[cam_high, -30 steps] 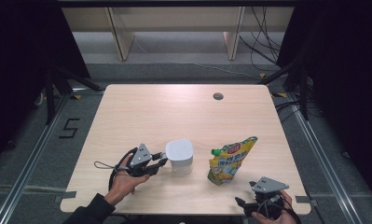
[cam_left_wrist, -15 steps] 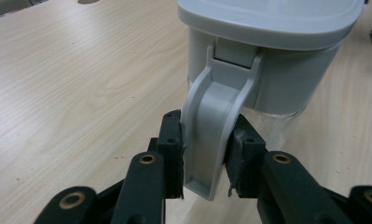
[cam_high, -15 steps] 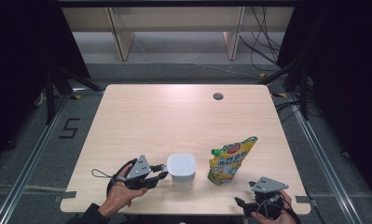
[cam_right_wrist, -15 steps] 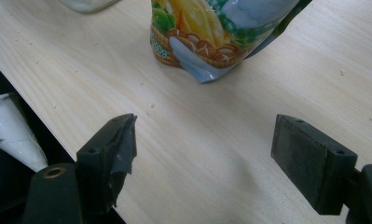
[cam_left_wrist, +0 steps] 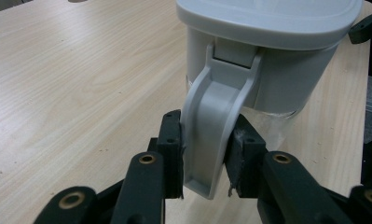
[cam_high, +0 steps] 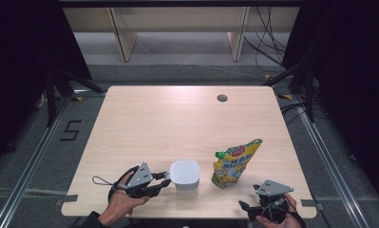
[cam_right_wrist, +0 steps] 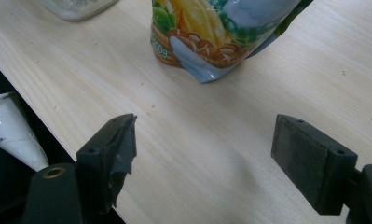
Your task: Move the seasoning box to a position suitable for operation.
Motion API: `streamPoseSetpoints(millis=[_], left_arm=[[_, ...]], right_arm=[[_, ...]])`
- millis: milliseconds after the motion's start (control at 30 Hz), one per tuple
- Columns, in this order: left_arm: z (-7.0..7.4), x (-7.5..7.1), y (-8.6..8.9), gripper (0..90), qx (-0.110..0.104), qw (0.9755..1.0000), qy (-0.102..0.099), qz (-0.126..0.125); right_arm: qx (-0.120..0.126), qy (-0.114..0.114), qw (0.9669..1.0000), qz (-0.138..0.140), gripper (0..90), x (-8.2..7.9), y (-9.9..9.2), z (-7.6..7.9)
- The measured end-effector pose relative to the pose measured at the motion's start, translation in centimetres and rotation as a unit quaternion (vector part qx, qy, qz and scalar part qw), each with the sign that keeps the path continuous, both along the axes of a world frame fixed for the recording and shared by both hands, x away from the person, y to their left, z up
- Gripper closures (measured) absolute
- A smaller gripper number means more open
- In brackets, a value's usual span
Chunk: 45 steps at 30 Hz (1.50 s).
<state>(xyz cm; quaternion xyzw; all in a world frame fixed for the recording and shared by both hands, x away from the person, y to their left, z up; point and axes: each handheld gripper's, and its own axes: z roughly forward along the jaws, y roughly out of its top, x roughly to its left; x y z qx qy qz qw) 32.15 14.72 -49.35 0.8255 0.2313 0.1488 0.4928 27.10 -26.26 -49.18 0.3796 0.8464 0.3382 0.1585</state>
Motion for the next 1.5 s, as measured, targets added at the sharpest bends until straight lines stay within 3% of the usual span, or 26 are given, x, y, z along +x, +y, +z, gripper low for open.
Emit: streamPoseSetpoints(millis=[300,400,433,600,633,733,767,833,1033,1067,1133,1367,1500], left_arm=[[-0.1,-0.4,-0.1,69.0,-0.011,0.9998,0.017,-0.001],[0.0,-0.2,0.1,68.3,-0.002,0.9999,0.012,-0.008],[-0.1,-0.3,0.0,67.1,-0.019,0.9995,0.024,0.002],[0.5,-0.5,0.3,46.9,-0.029,0.9990,0.024,0.025],[0.7,-0.5,0.4,43.9,-0.025,0.9993,0.020,0.017],[1.2,-0.9,0.5,39.5,-0.015,0.9988,0.041,0.024],[1.3,-1.0,0.4,38.5,-0.024,0.9978,0.057,0.022],[1.7,-1.2,0.5,37.1,-0.025,0.9981,0.053,0.018],[2.2,-1.8,0.9,32.5,-0.029,0.9969,0.069,0.023],[2.3,-1.8,1.1,31.8,-0.017,0.9974,0.065,0.025],[2.5,-1.9,1.1,29.8,-0.026,0.9970,0.068,0.028],[3.5,-1.9,1.5,22.3,-0.039,0.9974,0.057,0.021],[3.9,-2.0,1.5,21.8,-0.034,0.9975,0.059,0.021]], right_arm=[[0.001,0.000,1.0000,0.000,23.1,0.0,0.0,0.0],[0.002,0.006,1.0000,-0.003,23.1,0.0,0.0,0.0],[0.000,0.002,1.0000,0.001,23.1,0.0,0.0,0.0],[0.005,0.008,0.9999,-0.002,23.1,0.0,0.0,0.1],[0.006,-0.002,1.0000,-0.002,23.1,0.0,-0.1,0.0],[0.005,0.006,1.0000,-0.004,23.0,0.1,-0.2,0.0],[0.004,0.000,1.0000,0.000,23.0,0.1,-0.2,-0.1],[0.007,0.001,1.0000,-0.002,23.0,0.1,-0.1,-0.1],[0.004,0.003,1.0000,0.002,23.0,0.1,-0.1,-0.1],[0.003,-0.001,1.0000,0.004,23.0,0.2,-0.1,-0.1],[0.004,0.008,1.0000,0.000,23.0,0.1,0.0,-0.1],[0.003,0.002,1.0000,0.004,22.9,0.3,-0.1,-0.1],[0.003,0.007,1.0000,0.004,22.9,0.2,0.0,-0.1]])
